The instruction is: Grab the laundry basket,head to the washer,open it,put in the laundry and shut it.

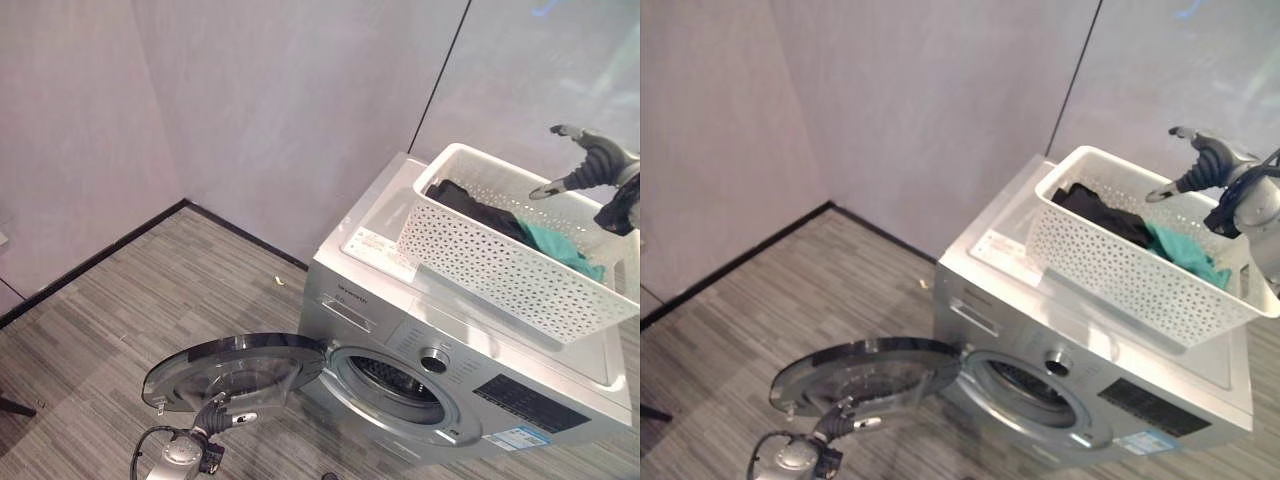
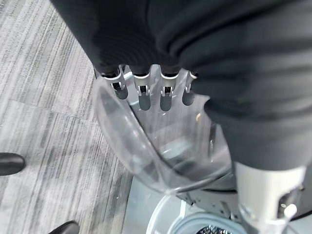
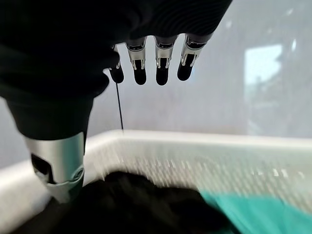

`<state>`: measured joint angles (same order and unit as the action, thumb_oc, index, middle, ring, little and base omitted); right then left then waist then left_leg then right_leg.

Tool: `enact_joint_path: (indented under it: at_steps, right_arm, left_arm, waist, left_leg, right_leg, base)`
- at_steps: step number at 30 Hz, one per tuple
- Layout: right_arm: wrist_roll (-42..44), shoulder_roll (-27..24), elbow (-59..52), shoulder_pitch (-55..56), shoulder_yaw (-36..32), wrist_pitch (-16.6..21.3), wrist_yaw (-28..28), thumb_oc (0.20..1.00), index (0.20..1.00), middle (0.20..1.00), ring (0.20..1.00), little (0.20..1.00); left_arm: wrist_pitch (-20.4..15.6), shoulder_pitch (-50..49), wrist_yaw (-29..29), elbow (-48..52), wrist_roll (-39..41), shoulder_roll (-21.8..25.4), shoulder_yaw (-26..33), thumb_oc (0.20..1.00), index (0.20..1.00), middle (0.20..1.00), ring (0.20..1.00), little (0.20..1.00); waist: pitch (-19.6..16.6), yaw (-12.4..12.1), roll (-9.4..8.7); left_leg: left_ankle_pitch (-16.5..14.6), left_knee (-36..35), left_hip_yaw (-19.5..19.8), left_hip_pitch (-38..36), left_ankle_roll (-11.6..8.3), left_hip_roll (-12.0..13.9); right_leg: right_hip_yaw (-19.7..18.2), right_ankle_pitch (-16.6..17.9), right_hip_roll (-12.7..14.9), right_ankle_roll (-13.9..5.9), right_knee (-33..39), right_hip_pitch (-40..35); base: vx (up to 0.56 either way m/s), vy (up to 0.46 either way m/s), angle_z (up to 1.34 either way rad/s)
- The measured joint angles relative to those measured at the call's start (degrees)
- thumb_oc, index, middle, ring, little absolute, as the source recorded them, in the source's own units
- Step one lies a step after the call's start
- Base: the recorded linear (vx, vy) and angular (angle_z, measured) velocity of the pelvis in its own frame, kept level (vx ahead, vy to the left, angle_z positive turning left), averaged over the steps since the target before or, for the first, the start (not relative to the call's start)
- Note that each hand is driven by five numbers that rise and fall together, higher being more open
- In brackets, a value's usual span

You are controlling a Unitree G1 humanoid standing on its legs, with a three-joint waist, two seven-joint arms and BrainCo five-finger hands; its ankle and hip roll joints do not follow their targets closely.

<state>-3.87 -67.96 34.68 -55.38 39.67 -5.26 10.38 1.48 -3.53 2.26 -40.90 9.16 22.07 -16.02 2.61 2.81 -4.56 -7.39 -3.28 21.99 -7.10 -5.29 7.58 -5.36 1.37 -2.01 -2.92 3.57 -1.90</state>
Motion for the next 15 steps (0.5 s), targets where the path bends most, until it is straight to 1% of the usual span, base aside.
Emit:
enact_joint_path:
  at_steps: [1, 4, 6, 8, 12, 15]
  right_arm:
    - [-1.33, 0.95, 1.03, -0.48, 0.61, 0.06, 0.59, 1.000, 1.000, 1.000, 1.000, 1.000]
    - [-1.51, 1.97, 2.29, -0.93, 0.83, 0.10, 1.24, 1.000, 1.000, 1.000, 1.000, 1.000]
    - [-1.50, 2.27, 2.55, -0.98, 0.88, 0.11, 1.35, 1.000, 1.000, 1.000, 1.000, 1.000]
    - [-1.52, 2.37, 2.75, -1.32, 1.07, 0.11, 1.54, 1.000, 1.000, 1.000, 1.000, 1.000]
    - [-1.57, 3.34, 4.35, -2.24, 3.35, 0.17, 2.52, 1.000, 1.000, 1.000, 1.000, 1.000]
    - [-1.75, 3.95, 4.54, -2.37, 3.37, 0.22, 2.61, 1.000, 1.000, 1.000, 1.000, 1.000]
  left_arm:
    - [0.00, -0.09, 0.30, -0.01, 0.11, 0.09, 0.07, 1.000, 1.000, 1.000, 1.000, 1.000]
    - [0.00, -0.65, 0.45, -0.18, 1.84, 0.11, 0.06, 1.000, 1.000, 1.000, 1.000, 1.000]
    - [0.01, -1.07, 0.46, -0.24, 2.14, 0.11, 0.05, 1.000, 1.000, 1.000, 1.000, 1.000]
    - [0.00, -1.02, 0.47, -0.54, 2.20, 0.07, -0.09, 1.000, 1.000, 1.000, 1.000, 1.000]
    - [0.01, -0.80, 0.45, -0.96, 2.23, 0.08, -0.23, 1.000, 1.000, 1.000, 1.000, 1.000]
    - [0.00, -0.28, 0.45, -1.07, 2.24, 0.07, -0.65, 1.000, 1.000, 1.000, 1.000, 1.000]
  waist:
    - [0.56, -0.24, 0.03]
    - [1.20, -0.56, 0.23]
    - [1.39, -0.85, 0.21]
    - [2.39, -1.02, 0.20]
    - [3.02, -1.31, -0.11]
    - [3.28, -1.41, -0.27]
  left_leg:
    - [0.07, 0.11, 0.11, 0.25, -0.12, -0.02]
    - [0.24, 0.05, 0.96, 1.76, -0.38, 0.13]
    - [0.46, 0.06, 1.01, 2.66, -0.75, 0.20]
    - [0.61, 0.10, 1.03, 3.18, -0.97, 0.25]
    - [0.62, 0.14, 0.98, 4.09, -0.98, 0.33]
    - [0.68, 0.19, 0.92, 5.00, -1.07, 0.34]
  right_leg:
    - [0.13, 0.14, 0.00, -0.02, 0.15, 0.22]
    - [1.00, 0.38, 0.01, 0.20, 0.60, 1.10]
    - [1.23, 0.43, -0.04, 0.28, 0.59, 1.84]
    - [1.50, 0.49, -0.08, 0.35, 0.61, 2.07]
    - [1.52, 0.51, -0.18, 0.37, 0.59, 3.02]
    - [1.48, 0.58, -0.21, 0.43, 0.32, 4.04]
  base:
    - [0.02, -0.004, 0.06]
    - [-0.03, -0.014, 0.14]
    - [-0.03, -0.024, 0.11]
    - [-0.02, -0.025, 0.07]
    - [0.00, 0.000, 0.00]
    - [0.00, 0.000, 0.00]
